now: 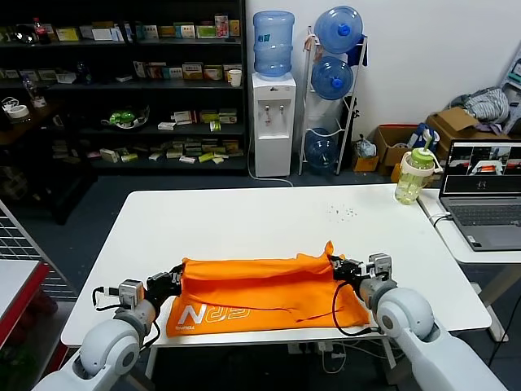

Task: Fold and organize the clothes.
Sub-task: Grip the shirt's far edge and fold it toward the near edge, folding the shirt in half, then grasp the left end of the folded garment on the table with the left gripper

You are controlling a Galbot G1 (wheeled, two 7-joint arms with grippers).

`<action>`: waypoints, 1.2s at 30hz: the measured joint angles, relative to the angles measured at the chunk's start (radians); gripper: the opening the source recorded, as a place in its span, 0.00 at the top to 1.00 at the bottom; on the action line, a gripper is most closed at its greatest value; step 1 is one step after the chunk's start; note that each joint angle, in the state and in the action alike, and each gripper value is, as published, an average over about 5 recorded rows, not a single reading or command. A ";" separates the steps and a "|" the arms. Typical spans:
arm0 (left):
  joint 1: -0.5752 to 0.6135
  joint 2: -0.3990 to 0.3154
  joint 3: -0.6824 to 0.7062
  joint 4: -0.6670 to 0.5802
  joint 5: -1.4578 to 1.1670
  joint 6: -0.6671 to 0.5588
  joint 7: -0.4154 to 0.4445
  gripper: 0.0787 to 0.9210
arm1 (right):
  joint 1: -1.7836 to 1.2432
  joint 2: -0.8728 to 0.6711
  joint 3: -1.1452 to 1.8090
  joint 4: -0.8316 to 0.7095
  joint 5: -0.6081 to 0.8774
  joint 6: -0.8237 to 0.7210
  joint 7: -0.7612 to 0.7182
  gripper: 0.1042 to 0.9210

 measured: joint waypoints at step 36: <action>0.091 -0.118 -0.040 0.060 0.062 0.010 0.014 0.12 | -0.243 -0.046 0.200 0.152 -0.021 -0.017 -0.043 0.12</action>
